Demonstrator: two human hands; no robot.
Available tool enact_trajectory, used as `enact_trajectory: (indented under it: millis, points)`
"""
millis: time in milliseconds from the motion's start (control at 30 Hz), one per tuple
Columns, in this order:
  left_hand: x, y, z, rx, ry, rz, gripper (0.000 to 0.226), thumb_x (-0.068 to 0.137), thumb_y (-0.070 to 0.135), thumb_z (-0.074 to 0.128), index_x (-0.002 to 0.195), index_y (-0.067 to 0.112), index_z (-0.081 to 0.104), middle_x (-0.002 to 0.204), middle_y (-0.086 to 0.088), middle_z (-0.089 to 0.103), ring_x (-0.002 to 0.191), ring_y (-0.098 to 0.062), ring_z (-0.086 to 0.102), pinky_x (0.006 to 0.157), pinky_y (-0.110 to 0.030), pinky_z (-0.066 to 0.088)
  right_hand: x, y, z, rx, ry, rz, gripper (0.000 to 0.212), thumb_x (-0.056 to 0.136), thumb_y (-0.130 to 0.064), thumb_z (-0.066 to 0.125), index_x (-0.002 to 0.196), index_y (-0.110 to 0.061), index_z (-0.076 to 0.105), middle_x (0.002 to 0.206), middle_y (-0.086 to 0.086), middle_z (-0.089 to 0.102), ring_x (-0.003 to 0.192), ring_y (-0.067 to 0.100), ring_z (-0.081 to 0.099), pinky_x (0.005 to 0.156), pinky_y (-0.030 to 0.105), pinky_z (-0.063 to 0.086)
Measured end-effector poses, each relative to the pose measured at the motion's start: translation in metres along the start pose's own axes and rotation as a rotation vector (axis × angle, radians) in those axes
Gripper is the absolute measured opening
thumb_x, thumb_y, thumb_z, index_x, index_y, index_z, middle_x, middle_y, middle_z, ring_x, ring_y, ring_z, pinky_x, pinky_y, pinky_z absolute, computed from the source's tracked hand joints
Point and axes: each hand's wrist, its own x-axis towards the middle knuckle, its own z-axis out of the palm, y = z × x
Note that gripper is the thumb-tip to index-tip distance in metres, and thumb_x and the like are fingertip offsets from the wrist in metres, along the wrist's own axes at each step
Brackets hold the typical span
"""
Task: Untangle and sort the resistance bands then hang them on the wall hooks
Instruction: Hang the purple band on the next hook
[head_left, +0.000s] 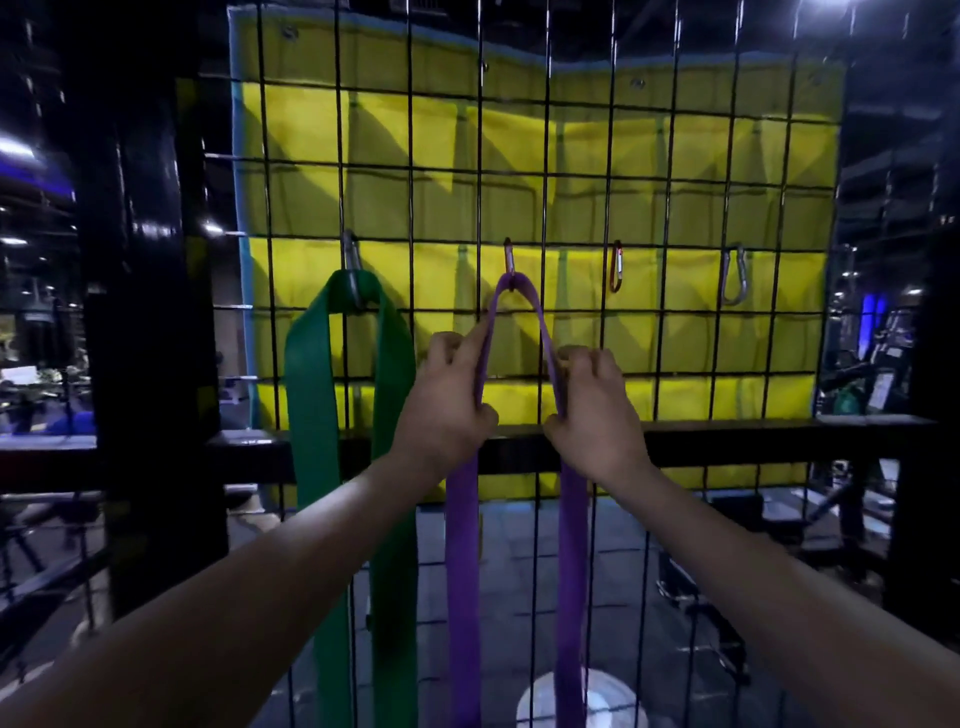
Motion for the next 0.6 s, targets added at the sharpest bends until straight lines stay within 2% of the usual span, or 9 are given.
enact_trajectory:
  millis: [100,200,267,300,367,400,433,500,600]
  points:
    - [-0.021,0.002,0.008,-0.109,-0.039,-0.061,0.09,0.075,0.0,0.058,0.147,0.03,0.015,0.132,-0.006,0.03,0.105,-0.029,0.053,0.088,-0.038,0.052,-0.025,0.009,0.004,-0.009,-0.068,0.108,0.056,0.08,-0.017,0.063,0.13,-0.011,0.039,0.128,0.011,0.039,0.119,0.031,0.043,0.08,0.037,0.048]
    - [-0.044,0.005,0.015,-0.18,-0.018,-0.072,0.086,0.075,-0.01,0.051,0.147,0.025,0.019,0.133,-0.006,0.03,0.103,-0.014,0.044,0.085,-0.011,0.041,-0.042,0.015,0.006,0.027,-0.08,0.103,0.05,0.08,-0.011,0.059,0.127,-0.013,0.044,0.12,0.009,0.041,0.108,0.031,0.05,0.077,0.035,0.048]
    - [-0.058,0.004,0.018,-0.238,-0.001,-0.044,0.082,0.076,-0.01,0.052,0.146,0.02,0.023,0.131,-0.004,0.032,0.1,0.002,0.036,0.082,0.004,0.032,-0.053,0.014,0.007,0.14,-0.019,0.037,0.047,0.079,-0.002,0.054,0.125,-0.01,0.051,0.107,0.006,0.043,0.097,0.028,0.053,0.073,0.025,0.043]
    - [-0.064,0.003,0.02,-0.274,0.0,-0.03,0.08,0.076,-0.009,0.054,0.146,0.018,0.025,0.132,-0.003,0.034,0.102,0.005,0.036,0.087,0.005,0.031,-0.059,0.013,0.01,0.175,0.019,-0.009,0.049,0.078,0.002,0.052,0.126,-0.009,0.053,0.103,0.007,0.045,0.093,0.026,0.053,0.071,0.022,0.04]
    - [-0.073,-0.002,0.023,-0.347,-0.02,-0.006,0.077,0.078,-0.008,0.055,0.145,0.016,0.027,0.14,-0.002,0.033,0.121,-0.003,0.039,0.104,-0.013,0.037,-0.068,0.011,0.017,0.183,0.049,-0.07,0.057,0.078,0.004,0.051,0.133,-0.01,0.049,0.107,0.011,0.049,0.093,0.022,0.053,0.075,0.023,0.043]
    - [-0.075,-0.004,0.025,-0.355,-0.043,0.001,0.077,0.078,-0.008,0.055,0.146,0.016,0.026,0.145,-0.002,0.03,0.13,-0.009,0.036,0.107,-0.021,0.038,-0.071,0.011,0.021,0.188,0.031,-0.061,0.061,0.079,0.005,0.051,0.137,-0.012,0.044,0.111,0.012,0.048,0.093,0.021,0.053,0.078,0.027,0.047]
    - [-0.078,-0.005,0.026,-0.344,-0.063,0.0,0.078,0.079,-0.007,0.055,0.147,0.017,0.023,0.151,-0.001,0.025,0.137,-0.011,0.03,0.108,-0.018,0.036,-0.073,0.01,0.025,0.193,-0.001,-0.031,0.065,0.081,0.004,0.051,0.141,-0.015,0.039,0.113,0.012,0.046,0.09,0.02,0.052,0.08,0.031,0.05]
    - [-0.081,-0.006,0.027,-0.32,-0.076,-0.005,0.079,0.082,-0.006,0.054,0.149,0.017,0.018,0.156,0.0,0.017,0.142,-0.008,0.019,0.104,-0.001,0.025,-0.077,0.009,0.03,0.205,-0.034,0.007,0.07,0.082,0.002,0.052,0.145,-0.019,0.031,0.115,0.012,0.044,0.085,0.018,0.05,0.081,0.035,0.051]
    - [-0.088,-0.007,0.03,-0.299,-0.106,0.026,0.081,0.081,-0.008,0.052,0.149,0.015,0.015,0.157,-0.001,0.015,0.14,0.001,0.012,0.102,0.005,0.014,-0.081,0.007,0.033,0.236,-0.06,0.011,0.078,0.082,0.002,0.054,0.148,-0.022,0.021,0.118,0.012,0.042,0.092,0.024,0.054,0.08,0.038,0.053]
